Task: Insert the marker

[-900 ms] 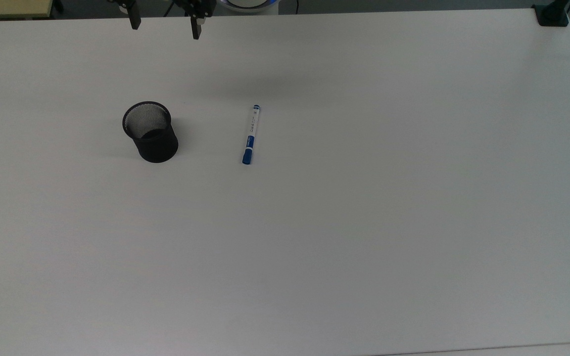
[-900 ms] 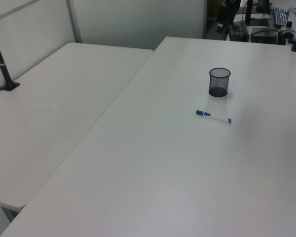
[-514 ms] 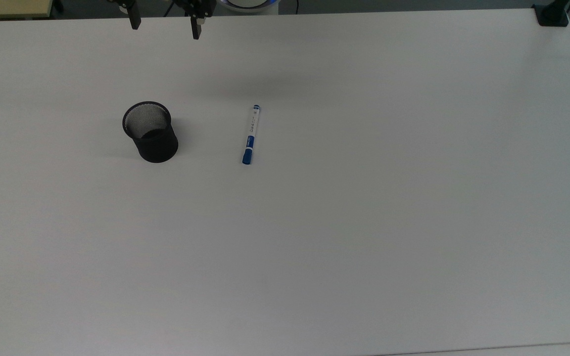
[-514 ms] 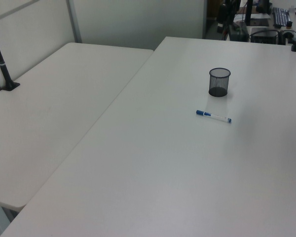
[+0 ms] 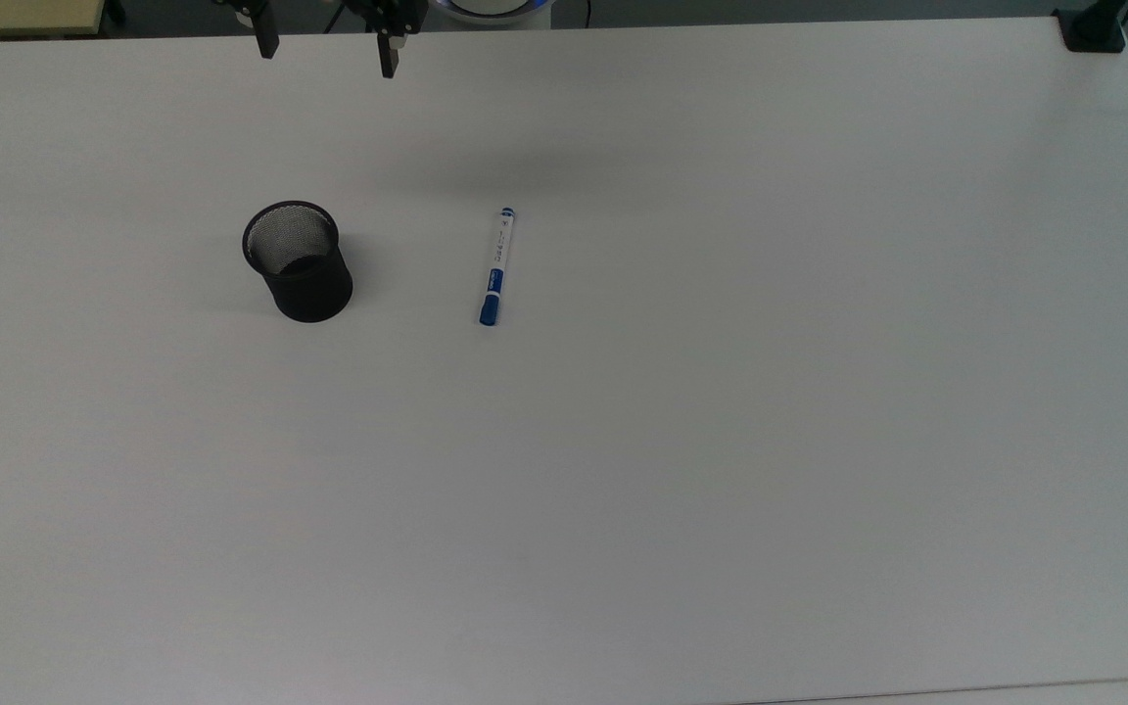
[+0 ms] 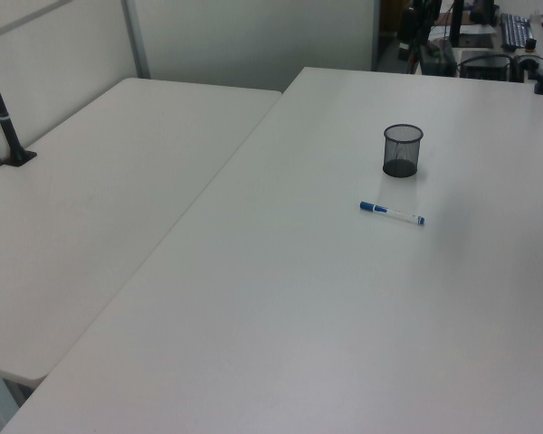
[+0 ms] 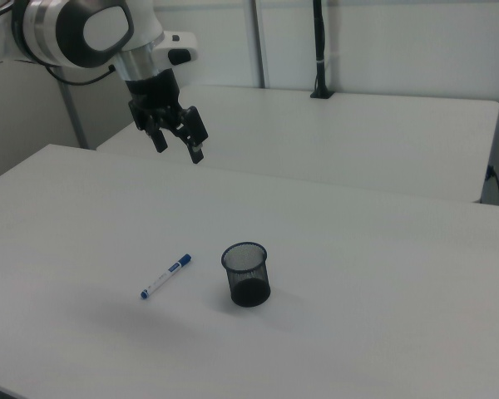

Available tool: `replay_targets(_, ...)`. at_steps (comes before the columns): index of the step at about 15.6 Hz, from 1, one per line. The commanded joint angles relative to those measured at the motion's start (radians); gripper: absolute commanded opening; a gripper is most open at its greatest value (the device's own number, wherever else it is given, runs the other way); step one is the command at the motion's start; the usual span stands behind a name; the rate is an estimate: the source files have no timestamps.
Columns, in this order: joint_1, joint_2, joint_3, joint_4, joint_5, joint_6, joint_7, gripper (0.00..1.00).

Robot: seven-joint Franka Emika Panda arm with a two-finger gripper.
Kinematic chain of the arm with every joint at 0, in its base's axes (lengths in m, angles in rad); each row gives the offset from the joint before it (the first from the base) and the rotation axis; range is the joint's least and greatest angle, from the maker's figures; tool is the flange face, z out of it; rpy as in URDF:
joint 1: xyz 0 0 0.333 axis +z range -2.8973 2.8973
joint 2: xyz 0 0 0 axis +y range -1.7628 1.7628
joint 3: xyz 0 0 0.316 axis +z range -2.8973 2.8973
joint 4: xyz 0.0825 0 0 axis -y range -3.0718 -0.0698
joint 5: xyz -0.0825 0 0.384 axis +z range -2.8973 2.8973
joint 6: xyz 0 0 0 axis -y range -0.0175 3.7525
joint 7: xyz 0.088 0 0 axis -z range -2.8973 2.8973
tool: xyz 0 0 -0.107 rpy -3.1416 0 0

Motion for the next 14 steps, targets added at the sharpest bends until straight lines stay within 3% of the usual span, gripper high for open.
replay_targets(1,0.020,-0.017,-0.017,-0.012,0.019,-0.025,-0.050,1.00)
replay_targets(6,0.020,-0.014,0.001,-0.059,0.019,-0.058,-0.280,1.00)
replay_targets(10,0.018,0.003,0.053,-0.108,0.006,-0.039,-0.250,1.00)
replay_targets(14,0.029,0.113,0.073,-0.136,-0.001,0.147,-0.090,1.00)
